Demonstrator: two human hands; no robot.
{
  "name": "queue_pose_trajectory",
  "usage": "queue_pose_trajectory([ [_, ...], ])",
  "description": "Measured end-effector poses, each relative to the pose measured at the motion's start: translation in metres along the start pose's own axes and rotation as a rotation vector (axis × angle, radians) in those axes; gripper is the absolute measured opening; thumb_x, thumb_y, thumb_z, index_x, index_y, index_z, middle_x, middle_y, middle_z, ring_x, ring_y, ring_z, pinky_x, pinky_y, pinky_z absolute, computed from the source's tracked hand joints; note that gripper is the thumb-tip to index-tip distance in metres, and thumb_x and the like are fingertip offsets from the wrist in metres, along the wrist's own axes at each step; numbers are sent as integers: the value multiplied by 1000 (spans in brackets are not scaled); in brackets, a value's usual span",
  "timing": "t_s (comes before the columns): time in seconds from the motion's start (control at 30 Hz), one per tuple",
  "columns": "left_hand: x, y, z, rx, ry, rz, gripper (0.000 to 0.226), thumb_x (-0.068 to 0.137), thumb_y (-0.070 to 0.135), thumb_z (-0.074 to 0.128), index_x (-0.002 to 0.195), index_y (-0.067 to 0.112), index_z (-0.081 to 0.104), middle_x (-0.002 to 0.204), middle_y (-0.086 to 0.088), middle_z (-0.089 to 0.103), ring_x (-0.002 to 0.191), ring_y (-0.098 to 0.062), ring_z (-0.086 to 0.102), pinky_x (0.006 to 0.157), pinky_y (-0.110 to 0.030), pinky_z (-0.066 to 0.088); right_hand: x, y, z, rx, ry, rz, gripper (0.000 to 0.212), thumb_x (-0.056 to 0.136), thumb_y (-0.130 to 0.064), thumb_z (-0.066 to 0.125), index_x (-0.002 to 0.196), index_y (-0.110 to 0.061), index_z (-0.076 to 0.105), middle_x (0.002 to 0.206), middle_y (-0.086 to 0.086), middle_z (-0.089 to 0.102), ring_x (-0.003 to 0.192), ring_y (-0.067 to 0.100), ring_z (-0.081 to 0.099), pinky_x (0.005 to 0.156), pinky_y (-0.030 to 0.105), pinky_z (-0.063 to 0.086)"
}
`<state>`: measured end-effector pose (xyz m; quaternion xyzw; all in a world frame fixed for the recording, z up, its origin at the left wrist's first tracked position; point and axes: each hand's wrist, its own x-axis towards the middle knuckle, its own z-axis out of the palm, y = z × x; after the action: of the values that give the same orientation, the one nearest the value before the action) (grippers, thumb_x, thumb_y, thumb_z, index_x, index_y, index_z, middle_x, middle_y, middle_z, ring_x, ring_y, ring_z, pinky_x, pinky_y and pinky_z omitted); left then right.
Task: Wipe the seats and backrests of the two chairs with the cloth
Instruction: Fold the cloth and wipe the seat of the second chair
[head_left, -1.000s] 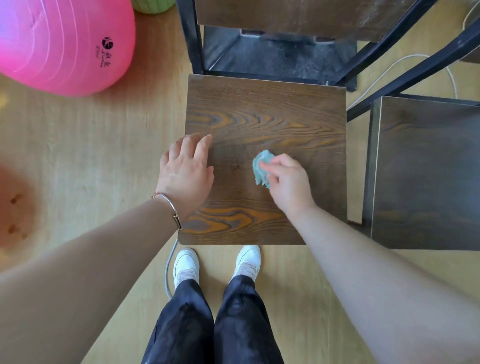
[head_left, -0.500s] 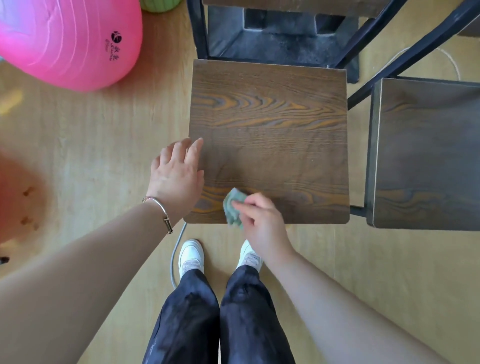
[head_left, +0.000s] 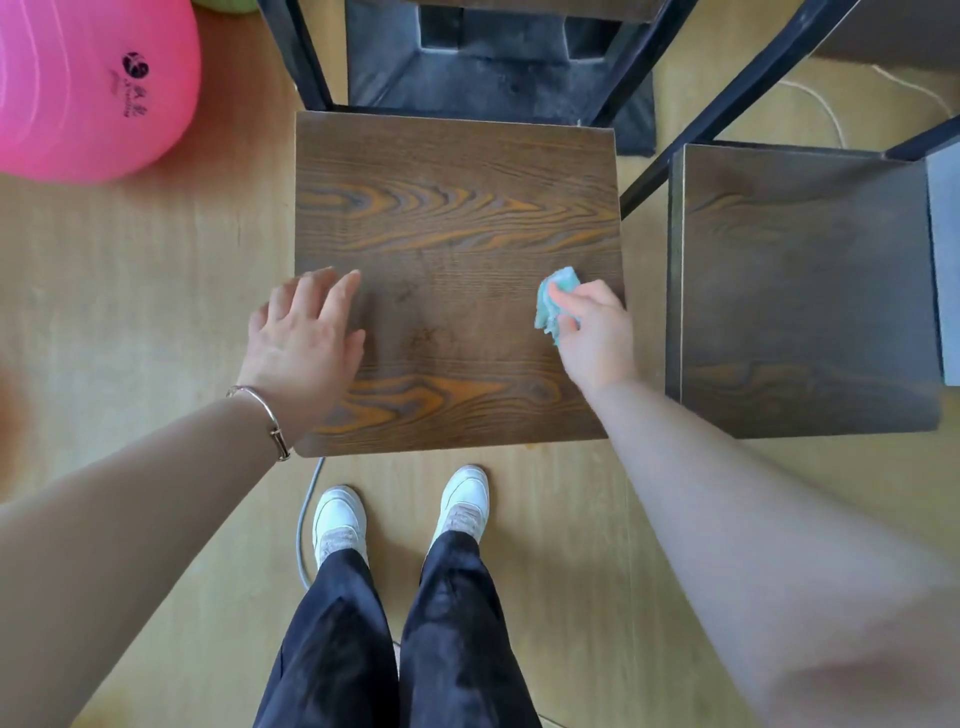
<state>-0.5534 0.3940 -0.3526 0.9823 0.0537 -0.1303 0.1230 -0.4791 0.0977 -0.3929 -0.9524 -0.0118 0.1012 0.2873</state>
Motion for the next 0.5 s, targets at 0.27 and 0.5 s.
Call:
queue_pose_trajectory([
  [0.27,-10,-4,-3,-31,24,-29,57,92,28,55,145,19,36,143,-10,43,126,-38,38,95,-55,40,-101,-84,88,114,-364,-266,36,80,-22,51,105,-13,75,93,7,58,83,7,41,75,18,39],
  [0.5,-26,-20,-28,35,8,-49,53,94,29,48,145,19,36,143,-9,42,127,-37,38,97,-53,39,-119,-114,90,161,-533,-374,39,82,0,58,116,-13,73,101,7,59,98,28,52,83,37,48],
])
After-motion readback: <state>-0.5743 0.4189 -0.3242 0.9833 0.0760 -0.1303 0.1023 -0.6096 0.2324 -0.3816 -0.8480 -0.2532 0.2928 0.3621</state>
